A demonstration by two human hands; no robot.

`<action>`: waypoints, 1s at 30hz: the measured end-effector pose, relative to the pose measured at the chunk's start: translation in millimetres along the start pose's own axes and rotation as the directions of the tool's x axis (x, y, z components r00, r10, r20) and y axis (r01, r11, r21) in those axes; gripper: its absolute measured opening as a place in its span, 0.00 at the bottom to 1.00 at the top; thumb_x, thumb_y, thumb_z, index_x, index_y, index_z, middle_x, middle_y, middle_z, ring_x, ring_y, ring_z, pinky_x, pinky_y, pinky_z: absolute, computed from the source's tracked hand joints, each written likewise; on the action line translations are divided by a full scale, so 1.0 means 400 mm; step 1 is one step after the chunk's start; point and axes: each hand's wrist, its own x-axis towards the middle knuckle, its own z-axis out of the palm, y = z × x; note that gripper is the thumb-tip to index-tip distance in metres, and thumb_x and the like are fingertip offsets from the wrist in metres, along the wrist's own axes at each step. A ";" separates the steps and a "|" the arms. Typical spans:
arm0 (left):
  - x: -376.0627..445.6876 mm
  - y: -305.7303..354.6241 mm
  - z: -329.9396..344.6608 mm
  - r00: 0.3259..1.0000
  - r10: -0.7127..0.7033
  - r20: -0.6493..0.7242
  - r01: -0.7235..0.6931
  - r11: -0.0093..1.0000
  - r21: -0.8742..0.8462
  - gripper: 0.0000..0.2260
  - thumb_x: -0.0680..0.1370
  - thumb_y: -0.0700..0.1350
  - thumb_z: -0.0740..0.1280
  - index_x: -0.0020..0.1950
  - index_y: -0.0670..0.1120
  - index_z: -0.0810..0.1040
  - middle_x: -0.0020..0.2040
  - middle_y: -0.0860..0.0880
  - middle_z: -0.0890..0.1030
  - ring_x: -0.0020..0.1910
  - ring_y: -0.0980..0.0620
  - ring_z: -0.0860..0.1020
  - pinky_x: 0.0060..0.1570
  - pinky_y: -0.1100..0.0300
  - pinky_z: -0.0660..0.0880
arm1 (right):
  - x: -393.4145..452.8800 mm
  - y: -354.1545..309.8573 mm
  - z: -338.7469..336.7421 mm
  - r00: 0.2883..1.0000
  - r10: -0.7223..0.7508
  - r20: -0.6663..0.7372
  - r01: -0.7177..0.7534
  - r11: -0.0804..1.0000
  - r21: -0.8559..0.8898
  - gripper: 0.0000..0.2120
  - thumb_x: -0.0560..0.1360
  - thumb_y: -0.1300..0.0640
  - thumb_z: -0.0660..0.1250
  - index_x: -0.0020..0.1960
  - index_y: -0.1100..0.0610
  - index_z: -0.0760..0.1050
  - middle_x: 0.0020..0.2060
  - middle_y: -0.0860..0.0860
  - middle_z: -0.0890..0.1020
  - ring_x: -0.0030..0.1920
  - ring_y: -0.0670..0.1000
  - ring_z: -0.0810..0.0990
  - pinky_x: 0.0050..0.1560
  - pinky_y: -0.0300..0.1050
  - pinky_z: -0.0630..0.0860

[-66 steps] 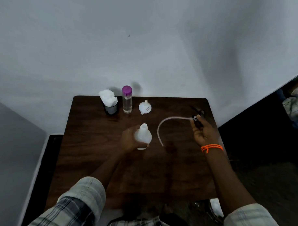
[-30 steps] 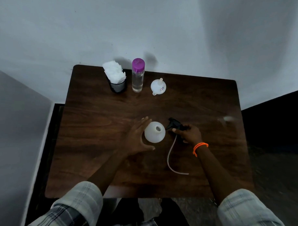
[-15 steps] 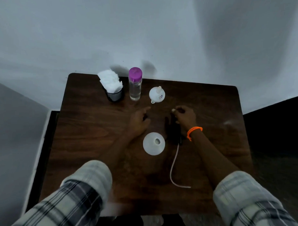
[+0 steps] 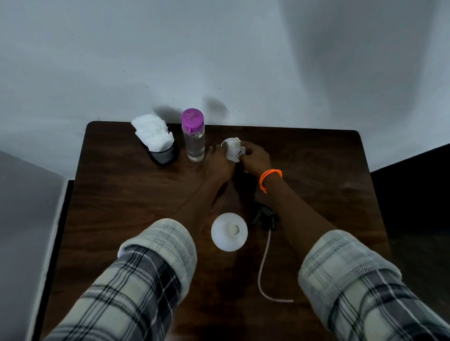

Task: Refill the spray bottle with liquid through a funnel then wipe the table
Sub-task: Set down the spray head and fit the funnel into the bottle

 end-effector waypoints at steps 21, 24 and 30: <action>-0.364 0.138 -0.117 0.950 -0.201 -0.237 -0.022 0.718 -0.696 0.20 0.77 0.39 0.73 0.69 0.43 0.79 0.59 0.48 0.84 0.57 0.54 0.82 0.58 0.60 0.79 | -0.409 -0.029 -0.163 0.999 0.027 0.034 -0.043 0.749 0.661 0.13 0.77 0.69 0.65 0.59 0.59 0.81 0.54 0.60 0.84 0.50 0.59 0.85 0.48 0.55 0.83; -0.415 0.140 -0.131 0.974 -0.194 -0.116 0.043 0.663 -0.748 0.12 0.81 0.41 0.68 0.64 0.43 0.82 0.51 0.50 0.85 0.50 0.51 0.84 0.49 0.57 0.82 | -0.458 -0.023 -0.180 0.997 0.008 0.071 -0.055 0.724 0.688 0.12 0.80 0.65 0.64 0.62 0.58 0.79 0.56 0.61 0.84 0.51 0.60 0.86 0.45 0.51 0.84; -0.494 0.108 -0.166 0.998 -0.021 -0.053 -0.024 0.682 -0.731 0.11 0.82 0.40 0.67 0.63 0.41 0.82 0.48 0.46 0.86 0.43 0.50 0.84 0.45 0.51 0.84 | -0.543 0.000 -0.201 0.992 0.007 0.124 -0.095 0.683 0.724 0.08 0.82 0.62 0.63 0.56 0.56 0.80 0.56 0.63 0.84 0.51 0.59 0.86 0.46 0.53 0.83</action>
